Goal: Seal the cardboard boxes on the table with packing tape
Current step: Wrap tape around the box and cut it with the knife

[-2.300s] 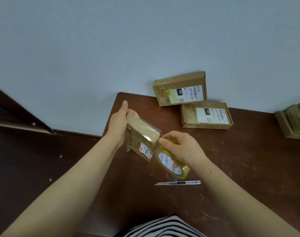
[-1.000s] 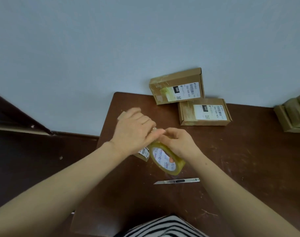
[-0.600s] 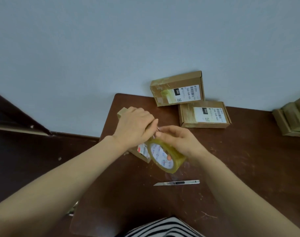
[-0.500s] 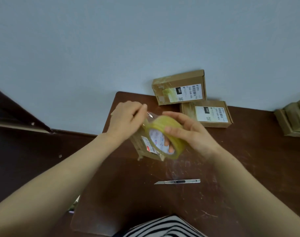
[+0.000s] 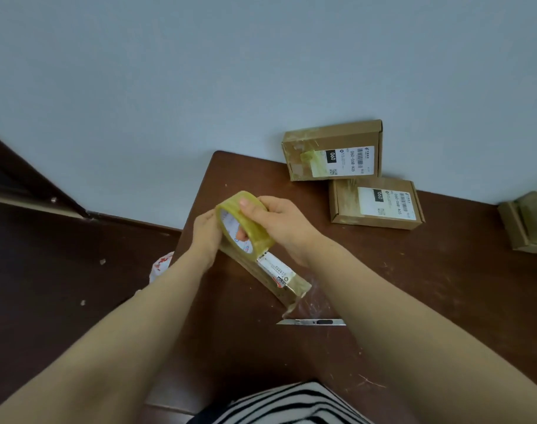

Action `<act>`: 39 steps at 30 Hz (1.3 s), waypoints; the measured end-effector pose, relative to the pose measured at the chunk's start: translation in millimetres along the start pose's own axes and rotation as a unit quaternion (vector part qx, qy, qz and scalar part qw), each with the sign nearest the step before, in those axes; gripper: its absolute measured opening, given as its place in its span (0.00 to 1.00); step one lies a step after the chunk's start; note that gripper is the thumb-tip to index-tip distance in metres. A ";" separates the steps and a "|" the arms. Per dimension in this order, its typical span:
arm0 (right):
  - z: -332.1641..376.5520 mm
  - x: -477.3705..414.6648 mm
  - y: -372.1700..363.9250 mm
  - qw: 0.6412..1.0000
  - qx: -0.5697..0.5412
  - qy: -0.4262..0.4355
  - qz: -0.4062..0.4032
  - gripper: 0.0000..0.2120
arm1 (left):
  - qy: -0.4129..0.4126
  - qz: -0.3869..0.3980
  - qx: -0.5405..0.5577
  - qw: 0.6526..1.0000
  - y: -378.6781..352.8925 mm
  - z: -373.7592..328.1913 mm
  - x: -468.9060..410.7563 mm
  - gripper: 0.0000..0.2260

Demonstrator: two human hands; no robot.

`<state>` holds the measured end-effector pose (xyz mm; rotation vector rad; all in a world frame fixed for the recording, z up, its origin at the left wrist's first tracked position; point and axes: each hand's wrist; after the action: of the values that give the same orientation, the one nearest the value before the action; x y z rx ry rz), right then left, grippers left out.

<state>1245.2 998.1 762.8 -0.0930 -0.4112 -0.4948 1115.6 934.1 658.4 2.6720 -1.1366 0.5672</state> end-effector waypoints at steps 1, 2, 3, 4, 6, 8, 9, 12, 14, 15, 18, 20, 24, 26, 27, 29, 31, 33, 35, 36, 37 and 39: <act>0.6 0.0 0.0 1.000 -0.003 -0.002 0.005 0.15 | 0.001 -0.006 0.008 1.000 -1.3 1.9 -0.8 0.14; 2.0 0.9 0.2 1.000 -0.006 -0.009 0.013 0.15 | 0.006 -0.012 0.014 1.000 -1.8 3.2 -3.2 0.14; 3.7 3.3 -0.3 0.999 -0.010 -0.022 0.021 0.16 | 0.012 -0.017 0.019 1.000 -2.3 4.6 -4.7 0.14; 6.1 6.8 0.4 0.999 -0.006 -0.036 0.023 0.16 | 0.014 -0.022 0.024 0.999 -2.2 6.2 -6.6 0.13; 12.1 17.1 7.3 0.998 0.031 -0.057 0.006 0.15 | 0.006 -0.026 0.047 0.999 -0.8 9.3 -9.9 0.14; 15.6 35.3 23.4 0.994 0.084 -0.071 -0.017 0.17 | -0.002 -0.029 0.058 0.998 0.2 11.2 -12.0 0.16; 15.5 47.7 33.0 0.989 0.123 -0.082 -0.019 0.18 | -0.006 -0.026 0.053 0.998 0.2 12.8 -13.1 0.19; 5.5 84.9 55.5 0.970 0.205 -0.134 -0.011 0.23 | -0.011 -0.019 0.043 0.999 -1.6 15.6 -14.9 0.22; -7.5 99.0 60.3 0.958 0.226 -0.172 -0.029 0.25 | -0.021 -0.013 0.034 0.999 -2.1 17.6 -15.8 0.22; -14.8 101.9 59.8 0.952 0.239 -0.188 -0.039 0.25 | -0.026 -0.009 0.032 0.999 -2.3 17.7 -15.6 0.22; -34.4 104.3 54.8 0.934 0.276 -0.221 -0.055 0.24 | -0.023 -0.010 0.040 0.999 -2.9 18.4 -15.3 0.22; -45.6 104.7 52.2 0.921 0.306 -0.234 -0.057 0.25 | -0.022 -0.014 0.038 0.999 -2.5 19.3 -14.5 0.22; -63.2 103.8 48.9 0.912 0.309 -0.262 -0.062 0.25 | -0.013 -0.019 0.043 0.999 -2.4 19.8 -15.1 0.21; -69.8 101.8 46.5 0.905 0.321 -0.270 -0.063 0.24 | -0.011 -0.021 0.043 0.999 -2.8 20.0 -15.0 0.21; -72.5 100.8 45.3 0.902 0.329 -0.272 -0.063 0.24 | -0.012 -0.021 0.043 0.999 -2.6 20.3 -14.8 0.21; -77.8 98.6 43.7 0.897 0.339 -0.276 -0.058 0.25 | -0.015 -0.020 0.045 0.999 -2.2 20.0 -14.3 0.21; -82.9 96.8 42.3 0.897 0.339 -0.281 -0.052 0.26 | -0.021 -0.016 0.049 0.998 -1.4 20.1 -14.7 0.21; -88.1 95.3 41.2 0.902 0.324 -0.282 -0.049 0.26 | -0.024 -0.017 0.047 0.998 -1.1 18.9 -13.4 0.21; -92.2 94.4 40.7 0.906 0.314 -0.280 -0.050 0.26 | -0.029 -0.017 0.045 0.998 -1.1 18.5 -10.9 0.22; -93.9 94.2 40.8 0.907 0.312 -0.277 -0.051 0.26 | -0.030 -0.010 0.037 0.999 -0.9 17.6 -9.4 0.22; -95.1 94.4 41.1 0.909 0.311 -0.274 -0.051 0.26 | -0.033 0.003 0.016 0.999 -0.8 14.8 -6.9 0.21; -96.9 94.7 42.1 0.911 0.308 -0.270 -0.052 0.25 | -0.084 0.004 -0.137 0.987 3.4 11.9 -4.3 0.17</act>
<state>1376.1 975.2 713.0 0.4168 -1.1043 -0.4188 1113.7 930.9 645.9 2.5143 -1.1728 0.1717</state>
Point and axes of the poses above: each hand's wrist, its own x-axis away from the middle knuckle, its own y-axis out of the back of the hand, z = x × y, and after that the axes turned 5 degrees about z, right-handed
